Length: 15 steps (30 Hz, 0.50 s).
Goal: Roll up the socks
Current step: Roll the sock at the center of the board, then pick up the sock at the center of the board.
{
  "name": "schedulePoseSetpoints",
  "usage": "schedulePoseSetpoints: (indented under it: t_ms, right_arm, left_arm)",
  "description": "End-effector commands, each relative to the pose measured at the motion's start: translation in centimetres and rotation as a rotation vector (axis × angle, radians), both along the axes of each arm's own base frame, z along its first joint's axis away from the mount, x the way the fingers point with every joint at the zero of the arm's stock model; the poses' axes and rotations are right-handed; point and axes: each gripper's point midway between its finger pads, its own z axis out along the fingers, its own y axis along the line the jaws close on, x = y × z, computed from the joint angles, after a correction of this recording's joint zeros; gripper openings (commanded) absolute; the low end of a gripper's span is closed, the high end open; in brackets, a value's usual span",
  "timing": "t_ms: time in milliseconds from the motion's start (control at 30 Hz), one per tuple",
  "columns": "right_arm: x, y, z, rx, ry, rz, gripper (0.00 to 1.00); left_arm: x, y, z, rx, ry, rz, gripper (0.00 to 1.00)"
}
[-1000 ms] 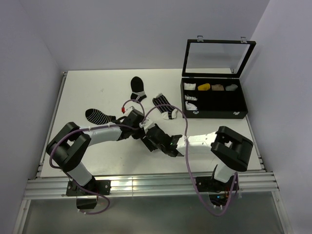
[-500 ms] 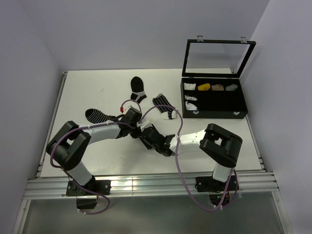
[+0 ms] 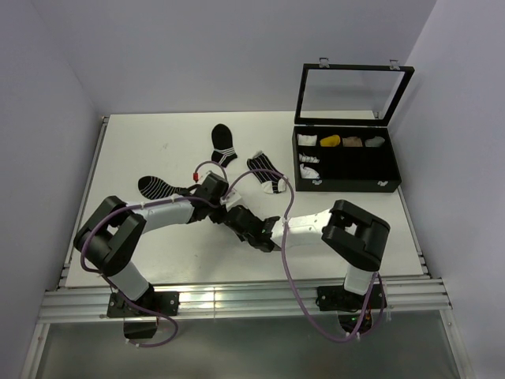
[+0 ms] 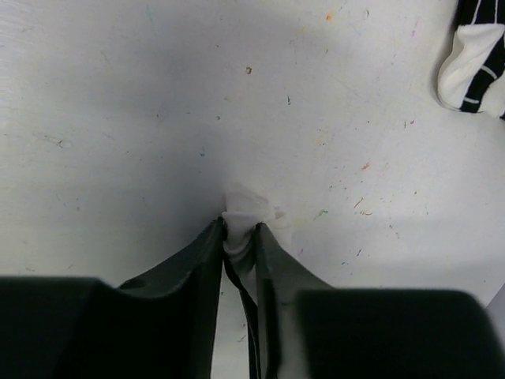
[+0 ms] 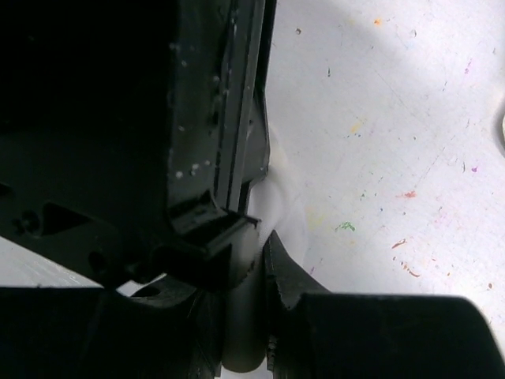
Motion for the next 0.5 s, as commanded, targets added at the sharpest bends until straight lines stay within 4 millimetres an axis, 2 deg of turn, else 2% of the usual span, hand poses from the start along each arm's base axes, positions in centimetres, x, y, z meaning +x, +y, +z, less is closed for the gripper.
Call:
schedulePoseSetpoints:
  t_ms: [0,133,200,267,367,433,467]
  right_arm:
    - [-4.9,-3.6,-4.6,-0.173,0.242,0.068,0.0]
    - [-4.9,-4.0,-3.0,-0.113,0.23,0.043,0.0]
    - [-4.6,-4.1,-1.7,-0.079,0.217,0.034,0.0]
    - [-4.3,-4.4,-1.0,-0.064,0.207,0.018,0.0]
    - [-3.5,-5.0,1.4,-0.013,0.166,-0.008,0.0]
    - [-2.9,-5.3,2.4,0.016,0.154,-0.026,0.0]
    - [-2.7,-5.4,3.6,0.043,0.137,-0.029,0.0]
  left_arm:
    - [-2.1,0.3,0.0,0.097,-0.021,-0.043,0.31]
    - [-1.6,1.8,1.2,0.115,-0.053,0.005,0.52]
    - [-1.1,2.6,2.5,0.113,-0.082,0.036,0.62]
    - [-0.2,3.9,4.1,0.107,-0.117,0.076,0.68]
    - [0.8,6.4,6.3,0.121,-0.164,0.139,0.75]
    - [1.7,8.0,8.1,0.111,-0.204,0.183,0.77]
    - [1.9,8.6,8.6,0.113,-0.216,0.196,0.77]
